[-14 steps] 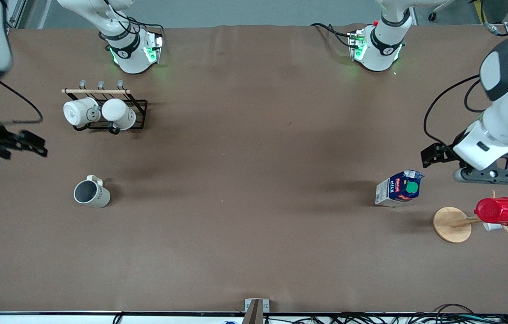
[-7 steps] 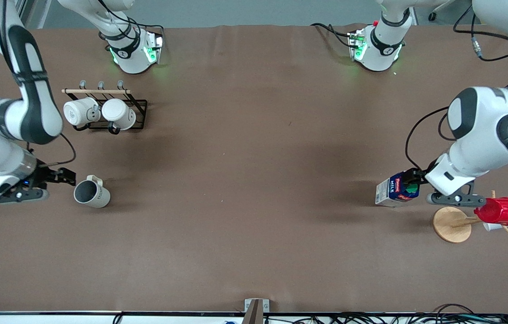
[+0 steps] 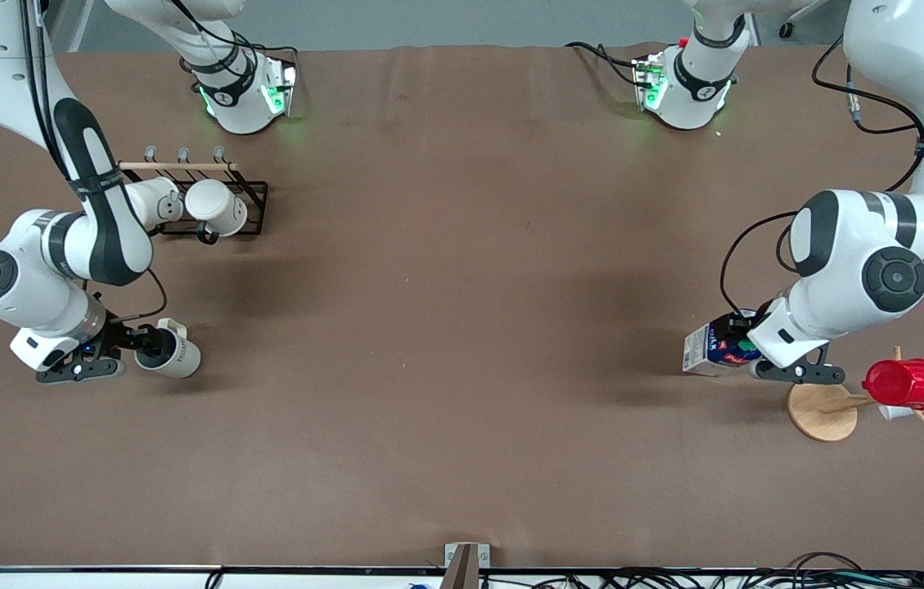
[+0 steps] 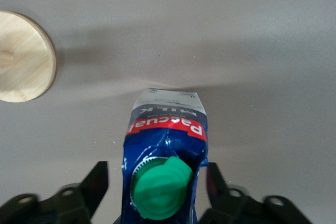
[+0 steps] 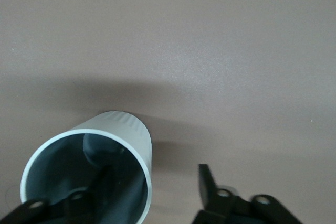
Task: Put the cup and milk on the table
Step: 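Grasp the mug rim with the right gripper while the left gripper grasps the carton, then carry the mug to mid-table with the right gripper while the left gripper lifts the carton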
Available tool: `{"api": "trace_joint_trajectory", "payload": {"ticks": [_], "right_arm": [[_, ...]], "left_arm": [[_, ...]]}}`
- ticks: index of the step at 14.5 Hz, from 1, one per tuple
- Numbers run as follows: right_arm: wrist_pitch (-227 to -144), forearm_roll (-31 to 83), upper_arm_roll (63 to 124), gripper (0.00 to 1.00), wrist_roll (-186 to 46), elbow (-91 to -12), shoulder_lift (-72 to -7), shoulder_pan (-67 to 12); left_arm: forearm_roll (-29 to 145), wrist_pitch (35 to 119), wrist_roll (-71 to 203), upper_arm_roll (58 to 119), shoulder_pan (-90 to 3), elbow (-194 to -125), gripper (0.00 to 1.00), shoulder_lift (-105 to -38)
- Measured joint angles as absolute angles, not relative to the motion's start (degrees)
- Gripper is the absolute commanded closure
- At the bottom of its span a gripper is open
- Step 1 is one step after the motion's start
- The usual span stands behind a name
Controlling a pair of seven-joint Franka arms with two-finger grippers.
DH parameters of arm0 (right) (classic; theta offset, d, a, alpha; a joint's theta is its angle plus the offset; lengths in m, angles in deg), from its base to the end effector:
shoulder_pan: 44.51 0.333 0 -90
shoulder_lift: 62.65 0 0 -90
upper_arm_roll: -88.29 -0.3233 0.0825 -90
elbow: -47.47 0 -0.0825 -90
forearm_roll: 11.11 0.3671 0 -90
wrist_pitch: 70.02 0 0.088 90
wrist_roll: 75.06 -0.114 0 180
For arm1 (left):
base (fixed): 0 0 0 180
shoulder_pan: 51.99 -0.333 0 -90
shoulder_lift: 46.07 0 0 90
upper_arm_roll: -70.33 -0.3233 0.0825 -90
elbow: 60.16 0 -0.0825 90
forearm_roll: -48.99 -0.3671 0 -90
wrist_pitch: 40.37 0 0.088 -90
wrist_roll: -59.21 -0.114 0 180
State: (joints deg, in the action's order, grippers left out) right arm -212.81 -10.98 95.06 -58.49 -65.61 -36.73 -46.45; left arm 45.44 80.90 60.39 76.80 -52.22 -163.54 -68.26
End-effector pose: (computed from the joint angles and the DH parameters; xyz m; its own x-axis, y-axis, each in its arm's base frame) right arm 0.6076 -0.0896 0.2586 0.9873 0.1500 0.0517 0.1464 -0.9869 0.0676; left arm 0.6215 -0.0594 0.3358 0.9908 -0.1147 -0.0720 -0.1157 -0.9932 -0.0094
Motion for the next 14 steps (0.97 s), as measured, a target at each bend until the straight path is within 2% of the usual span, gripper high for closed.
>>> {"api": "trace_joint_trajectory", "payload": {"ticks": [2,6,11,14], "right_arm": [[-213.4,-10.9,95.0,1.00,-59.4,-65.6,-36.5,-46.4],[-211.2,-10.9,94.7,1.00,-61.8,-64.7,-36.4,-45.3],[-189.6,-10.7,91.5,1.00,-71.8,-52.0,-38.6,-41.7],[-186.1,-10.8,84.4,1.00,-87.7,-47.8,-39.3,-36.5]], "left_arm": [[45.4,80.9,60.4,76.9,-52.2,-163.5,0.77,-68.2],[45.4,80.3,60.4,77.0,-52.1,-162.6,0.77,-67.8],[45.4,69.9,60.4,78.3,-52.0,-154.4,0.77,-66.3],[45.4,66.6,60.6,80.9,-51.9,-150.3,0.77,-65.6]]}}
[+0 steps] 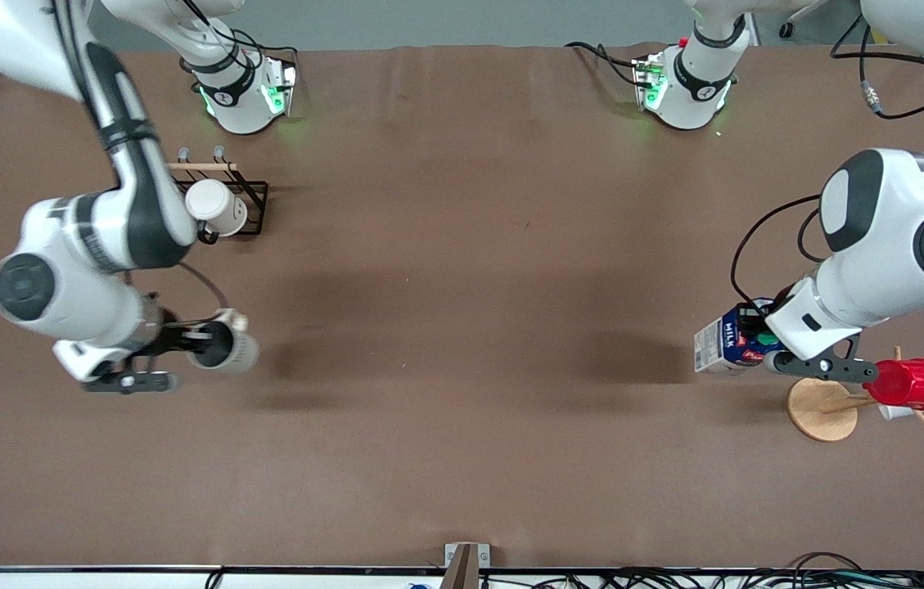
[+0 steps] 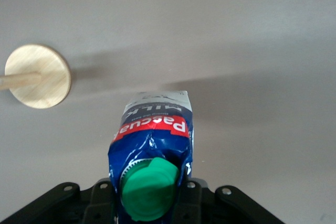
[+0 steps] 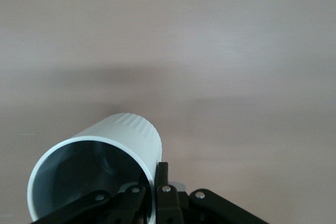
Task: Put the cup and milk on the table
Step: 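Carry the mug to mid-table with the right gripper while the left gripper lifts the carton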
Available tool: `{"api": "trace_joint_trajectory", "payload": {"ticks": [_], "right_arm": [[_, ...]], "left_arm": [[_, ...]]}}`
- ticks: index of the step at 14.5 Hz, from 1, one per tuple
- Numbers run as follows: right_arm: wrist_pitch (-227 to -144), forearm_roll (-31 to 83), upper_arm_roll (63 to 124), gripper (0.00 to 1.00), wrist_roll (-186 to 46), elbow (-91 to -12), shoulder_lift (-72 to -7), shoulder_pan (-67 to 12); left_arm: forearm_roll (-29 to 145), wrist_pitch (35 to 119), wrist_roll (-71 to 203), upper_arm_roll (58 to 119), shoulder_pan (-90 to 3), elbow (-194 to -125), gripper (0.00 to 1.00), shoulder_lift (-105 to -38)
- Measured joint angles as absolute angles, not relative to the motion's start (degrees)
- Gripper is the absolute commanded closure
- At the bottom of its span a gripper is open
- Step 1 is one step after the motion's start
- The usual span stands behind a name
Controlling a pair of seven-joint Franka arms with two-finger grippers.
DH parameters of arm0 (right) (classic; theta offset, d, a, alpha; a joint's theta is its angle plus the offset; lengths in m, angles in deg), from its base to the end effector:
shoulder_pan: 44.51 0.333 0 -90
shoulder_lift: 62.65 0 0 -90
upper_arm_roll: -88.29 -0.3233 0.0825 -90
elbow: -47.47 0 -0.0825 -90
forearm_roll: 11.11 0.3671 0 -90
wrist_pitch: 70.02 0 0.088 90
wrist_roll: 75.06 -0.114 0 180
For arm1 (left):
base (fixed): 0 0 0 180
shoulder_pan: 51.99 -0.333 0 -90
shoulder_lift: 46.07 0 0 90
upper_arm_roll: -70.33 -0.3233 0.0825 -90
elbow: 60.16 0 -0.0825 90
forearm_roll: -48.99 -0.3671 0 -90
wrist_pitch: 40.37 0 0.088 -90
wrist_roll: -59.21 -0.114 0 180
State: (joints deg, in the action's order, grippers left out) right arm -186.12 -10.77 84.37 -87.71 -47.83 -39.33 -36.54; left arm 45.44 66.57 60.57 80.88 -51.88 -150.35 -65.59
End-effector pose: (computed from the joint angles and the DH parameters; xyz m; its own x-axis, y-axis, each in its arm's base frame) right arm 0.6354 0.1293 0.3766 0.9986 -0.0204 -0.0492 -0.0215 -0.9995 -0.0220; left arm 0.6333 -0.1000 0.4489 0.9843 -0.1716 -0.0424 -0.1717 -0.9851 0.0018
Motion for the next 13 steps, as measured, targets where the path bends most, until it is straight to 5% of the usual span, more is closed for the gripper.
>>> {"api": "trace_joint_trajectory", "payload": {"ticks": [7,13], "right_arm": [[-189.1,-15.8,72.6,1.00,-115.5,-43.7,-32.9,-26.7],[-198.6,-22.7,71.7,1.00,-130.9,-41.4,-24.3,-18.7]], "left_arm": [[45.4,66.1,62.2,83.3,-51.7,-149.4,0.76,-65.6],[45.4,65.6,66.0,83.8,-51.7,-149.1,0.76,-65.6]]}}
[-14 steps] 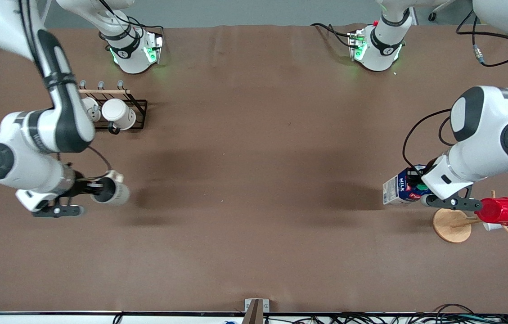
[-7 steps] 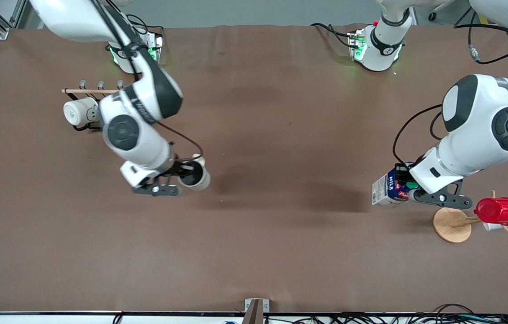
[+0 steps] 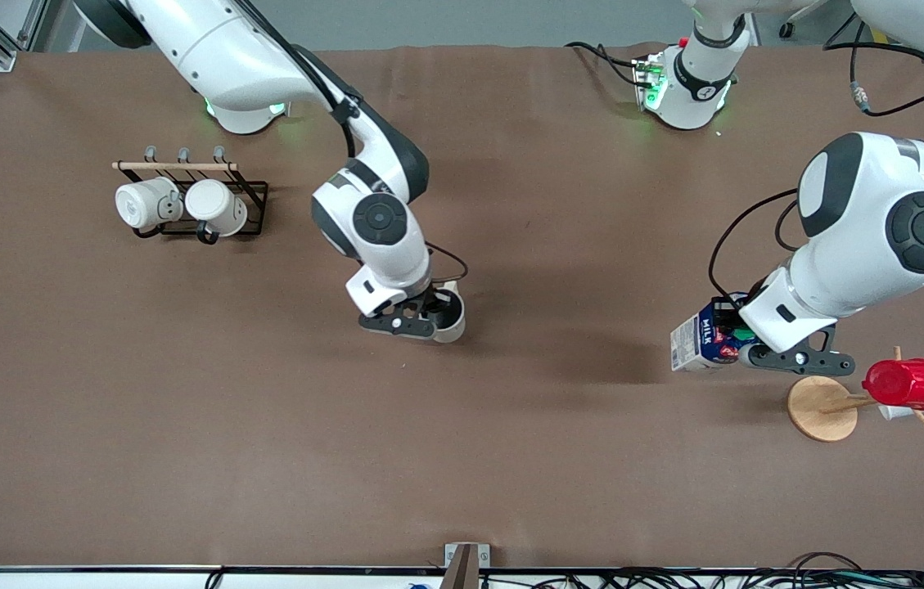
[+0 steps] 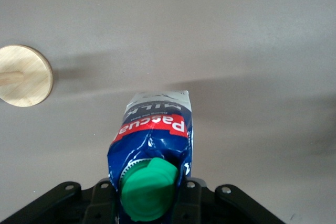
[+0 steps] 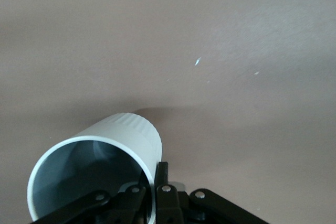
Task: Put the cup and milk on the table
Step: 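Carry the mug to mid-table with the right gripper while the left gripper lifts the carton, then release the mug and withdraw the right gripper while the left gripper carries the carton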
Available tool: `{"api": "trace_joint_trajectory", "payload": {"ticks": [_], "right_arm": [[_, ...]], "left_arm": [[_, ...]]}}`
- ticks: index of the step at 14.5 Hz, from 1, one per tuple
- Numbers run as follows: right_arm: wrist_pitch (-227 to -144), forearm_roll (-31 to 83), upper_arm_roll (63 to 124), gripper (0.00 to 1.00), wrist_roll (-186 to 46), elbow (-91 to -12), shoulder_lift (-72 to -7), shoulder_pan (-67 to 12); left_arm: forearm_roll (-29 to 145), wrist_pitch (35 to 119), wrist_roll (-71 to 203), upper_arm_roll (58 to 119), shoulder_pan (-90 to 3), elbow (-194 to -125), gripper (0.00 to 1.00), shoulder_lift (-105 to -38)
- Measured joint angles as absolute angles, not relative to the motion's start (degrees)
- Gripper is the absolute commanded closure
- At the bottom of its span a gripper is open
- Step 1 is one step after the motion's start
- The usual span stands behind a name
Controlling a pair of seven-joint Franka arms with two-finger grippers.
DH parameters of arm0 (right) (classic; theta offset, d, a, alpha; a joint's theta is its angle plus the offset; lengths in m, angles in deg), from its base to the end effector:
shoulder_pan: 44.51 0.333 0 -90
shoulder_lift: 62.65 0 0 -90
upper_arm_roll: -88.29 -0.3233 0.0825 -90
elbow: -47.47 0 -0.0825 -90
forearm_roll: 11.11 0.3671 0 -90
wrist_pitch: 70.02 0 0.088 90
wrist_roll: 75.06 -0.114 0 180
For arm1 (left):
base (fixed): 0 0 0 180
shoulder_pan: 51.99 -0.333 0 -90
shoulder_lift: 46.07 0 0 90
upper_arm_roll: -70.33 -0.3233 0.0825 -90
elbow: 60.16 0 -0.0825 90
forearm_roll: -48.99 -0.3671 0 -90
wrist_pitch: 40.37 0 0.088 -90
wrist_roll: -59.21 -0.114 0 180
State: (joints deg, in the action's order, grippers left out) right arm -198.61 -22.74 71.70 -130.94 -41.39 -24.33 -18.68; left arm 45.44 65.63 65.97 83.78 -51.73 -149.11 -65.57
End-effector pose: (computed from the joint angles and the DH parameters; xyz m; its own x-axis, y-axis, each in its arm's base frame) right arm 0.5427 0.4420 0.2821 0.9842 -0.1760 0.0210 -0.1747 -0.9831 -0.0540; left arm 0.6291 -0.1293 0.4596 0.9912 -0.1275 -0.0351 -0.1271 -0.9918 0.0147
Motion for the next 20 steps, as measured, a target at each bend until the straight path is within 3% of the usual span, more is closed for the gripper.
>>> {"api": "trace_joint_trajectory", "payload": {"ticks": [3,5,6,8,14,17,20], "right_arm": [[-198.5,-25.2,71.1,0.99,-134.1,-41.3,-23.8,-18.3],[-198.5,-26.1,70.5,0.89,-135.6,-41.3,-22.8,-18.3],[-198.5,-26.1,70.3,0.72,-136.3,-41.2,-22.3,-18.3],[-198.6,-26.1,70.1,0.00,-138.3,-41.2,-21.7,-18.3],[-194.9,-26.3,69.1,0.00,-139.2,-39.0,-23.5,-19.8],[-184.5,-27.0,68.8,0.00,-138.0,-38.0,-31.4,-23.9],[-175.9,-27.0,68.7,0.00,-130.3,-38.2,-42.5,-32.8]], "left_arm": [[45.4,64.0,66.0,83.8,-51.8,-148.7,0.76,-65.5],[45.4,63.7,66.1,84.3,-51.8,-148.6,0.76,-65.2],[45.4,63.5,66.1,84.7,-51.7,-148.6,0.76,-65.1],[45.4,63.4,67.4,85.4,-51.4,-148.6,0.76,-65.1],[45.5,63.2,80.0,87.9,-45.6,-148.6,0.76,-66.6],[45.5,63.6,87.8,88.0,-40.9,-147.4,0.76,-68.3],[45.5,63.9,96.4,88.0,-36.2,-143.4,0.76,-72.2]]}}
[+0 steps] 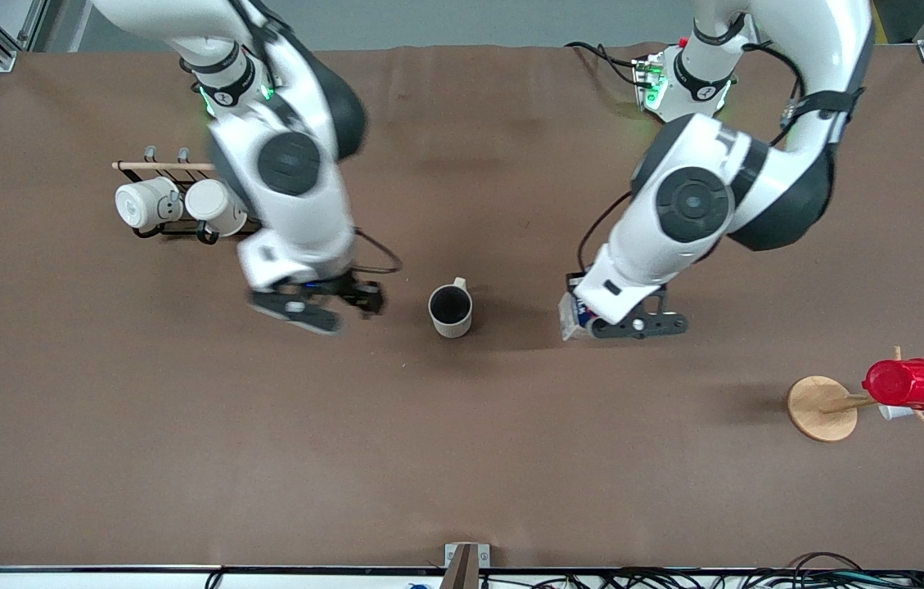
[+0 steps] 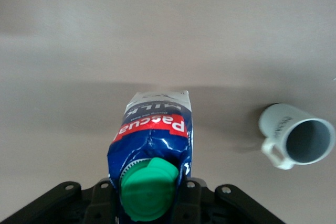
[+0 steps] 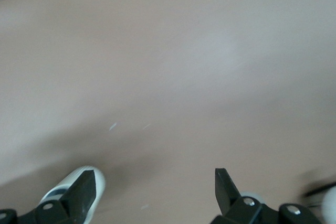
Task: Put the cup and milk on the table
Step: 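Release the mug and withdraw the right gripper while the left gripper carries the carton, then lower the milk carton beside the mug with the left gripper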
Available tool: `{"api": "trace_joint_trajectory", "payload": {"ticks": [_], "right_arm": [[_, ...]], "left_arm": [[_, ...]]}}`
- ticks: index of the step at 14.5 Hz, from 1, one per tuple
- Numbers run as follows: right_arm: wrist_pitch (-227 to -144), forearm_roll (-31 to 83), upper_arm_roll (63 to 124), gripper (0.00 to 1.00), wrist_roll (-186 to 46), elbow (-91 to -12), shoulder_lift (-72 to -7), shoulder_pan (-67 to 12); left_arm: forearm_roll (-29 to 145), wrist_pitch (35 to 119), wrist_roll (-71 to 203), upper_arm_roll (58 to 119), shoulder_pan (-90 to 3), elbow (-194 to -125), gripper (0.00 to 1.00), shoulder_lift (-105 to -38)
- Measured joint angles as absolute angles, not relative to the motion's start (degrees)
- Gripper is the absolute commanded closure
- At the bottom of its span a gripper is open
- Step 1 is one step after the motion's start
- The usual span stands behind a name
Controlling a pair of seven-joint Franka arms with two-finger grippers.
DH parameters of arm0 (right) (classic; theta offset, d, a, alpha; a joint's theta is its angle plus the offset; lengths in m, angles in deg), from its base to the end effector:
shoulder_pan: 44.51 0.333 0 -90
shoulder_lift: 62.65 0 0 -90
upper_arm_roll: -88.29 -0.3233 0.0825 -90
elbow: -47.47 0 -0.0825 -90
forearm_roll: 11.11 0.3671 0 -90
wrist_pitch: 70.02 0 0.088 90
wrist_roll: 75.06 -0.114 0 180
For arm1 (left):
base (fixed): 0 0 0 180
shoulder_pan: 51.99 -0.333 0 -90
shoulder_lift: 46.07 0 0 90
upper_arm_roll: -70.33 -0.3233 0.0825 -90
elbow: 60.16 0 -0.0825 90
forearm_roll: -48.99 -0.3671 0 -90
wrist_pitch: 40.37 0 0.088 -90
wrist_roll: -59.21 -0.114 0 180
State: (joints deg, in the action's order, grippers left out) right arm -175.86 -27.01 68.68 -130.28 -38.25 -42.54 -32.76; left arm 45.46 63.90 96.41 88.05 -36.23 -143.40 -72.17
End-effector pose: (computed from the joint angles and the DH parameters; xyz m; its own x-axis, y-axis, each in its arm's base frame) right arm 0.5827 0.2920 0.4852 0.9277 -0.3480 0.1350 -0.3595 -0.9303 0.0724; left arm 0.5761 -0.3344 0.4331 0.9925 0.0715 -0.0994 0.0738 -0.9971 0.0196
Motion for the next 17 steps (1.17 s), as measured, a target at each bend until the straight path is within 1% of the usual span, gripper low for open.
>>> {"api": "trace_joint_trajectory", "payload": {"ticks": [2,3,5,7,9,12,15,16,17], "right_arm": [[-172.1,-26.8,69.0,0.00,-124.0,-38.8,-48.8,-39.3],[-170.7,-25.7,70.5,0.00,-120.0,-39.0,-51.2,-41.4],[-167.6,-19.8,78.8,0.00,-108.7,-39.4,-55.1,-42.0],[-165.3,-16.6,87.0,0.00,-95.2,-39.4,-57.6,-42.4],[-163.6,-15.9,91.7,0.00,-86.3,-39.4,-59.6,-43.4],[-159.4,-13.8,95.1,0.00,-79.7,-38.5,-61.3,-43.8],[-158.3,-11.1,94.4,0.00,-80.2,-38.5,-61.5,-43.7],[-158.3,-10.9,94.0,0.00,-81.1,-38.5,-61.4,-43.7],[-158.3,-10.8,93.7,0.00,-81.6,-38.6,-61.4,-43.6]], "left_arm": [[45.5,65.6,102.1,88.0,-33.2,-140.5,0.76,-75.8],[45.5,67.3,104.5,87.9,-31.8,-139.6,0.76,-77.6],[45.5,71.5,108.6,87.8,-29.5,-138.7,0.76,-80.9],[45.5,73.3,111.3,87.8,-27.8,-138.2,0.74,-83.3],[45.5,73.5,112.4,87.8,-26.8,-138.0,0.73,-84.3],[45.5,73.3,112.5,87.8,-26.4,-137.7,0.73,-84.4],[45.5,71.7,112.5,87.8,-26.2,-137.6,0.68,-84.4],[45.5,71.5,112.5,87.8,-26.1,-137.6,0.59,-84.4],[45.5,71.3,112.5,87.8,-26.1,-137.6,0.38,-84.5]]}}
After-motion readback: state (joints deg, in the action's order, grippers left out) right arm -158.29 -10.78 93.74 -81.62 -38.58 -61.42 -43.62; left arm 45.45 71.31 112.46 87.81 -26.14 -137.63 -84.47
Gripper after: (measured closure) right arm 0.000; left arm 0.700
